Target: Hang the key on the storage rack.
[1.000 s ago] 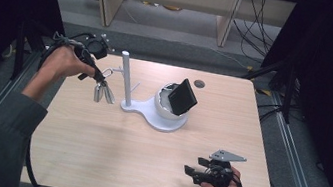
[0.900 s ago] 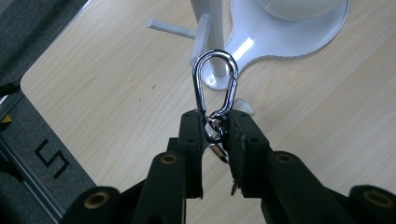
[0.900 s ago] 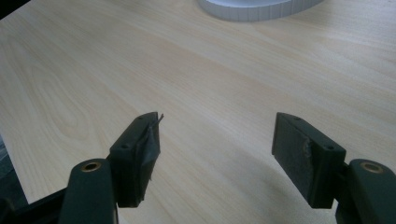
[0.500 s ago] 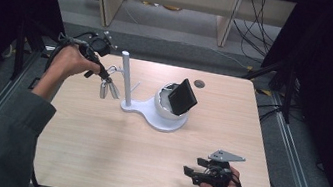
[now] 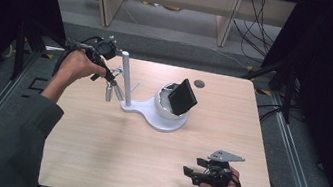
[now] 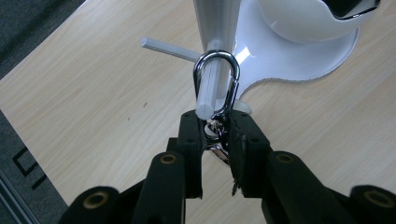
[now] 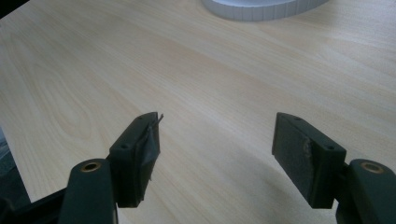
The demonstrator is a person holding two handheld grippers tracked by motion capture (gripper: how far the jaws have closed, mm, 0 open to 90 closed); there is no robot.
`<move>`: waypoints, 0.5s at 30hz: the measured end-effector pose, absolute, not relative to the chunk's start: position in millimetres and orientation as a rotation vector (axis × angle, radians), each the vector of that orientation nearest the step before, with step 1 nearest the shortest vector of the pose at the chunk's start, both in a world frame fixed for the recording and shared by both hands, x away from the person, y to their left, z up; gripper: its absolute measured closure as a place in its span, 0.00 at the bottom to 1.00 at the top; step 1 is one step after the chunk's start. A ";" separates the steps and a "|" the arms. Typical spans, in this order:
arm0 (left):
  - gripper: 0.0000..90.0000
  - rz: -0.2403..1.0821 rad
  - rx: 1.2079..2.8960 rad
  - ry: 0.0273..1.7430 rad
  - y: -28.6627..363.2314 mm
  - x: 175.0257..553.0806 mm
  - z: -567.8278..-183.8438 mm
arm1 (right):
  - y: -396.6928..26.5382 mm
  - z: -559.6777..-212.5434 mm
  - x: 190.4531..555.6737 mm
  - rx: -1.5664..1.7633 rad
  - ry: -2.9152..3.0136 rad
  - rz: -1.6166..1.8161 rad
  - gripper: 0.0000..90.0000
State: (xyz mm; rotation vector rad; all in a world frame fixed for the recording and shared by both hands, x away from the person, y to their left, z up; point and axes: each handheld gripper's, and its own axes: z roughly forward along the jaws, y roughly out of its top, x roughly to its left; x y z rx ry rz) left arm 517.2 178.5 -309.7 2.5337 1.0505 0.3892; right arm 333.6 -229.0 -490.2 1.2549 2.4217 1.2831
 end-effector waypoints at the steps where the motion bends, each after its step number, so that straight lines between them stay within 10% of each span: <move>1: 0.83 0.386 2.533 1.052 178.2 517.7 -311.2 | -229.0 -490.3 333.8 1.257 2.421 1.281 0.37; 15: 0.81 0.387 2.522 1.052 186.0 510.4 -311.9 | -229.3 -489.2 333.0 1.259 2.418 1.255 0.37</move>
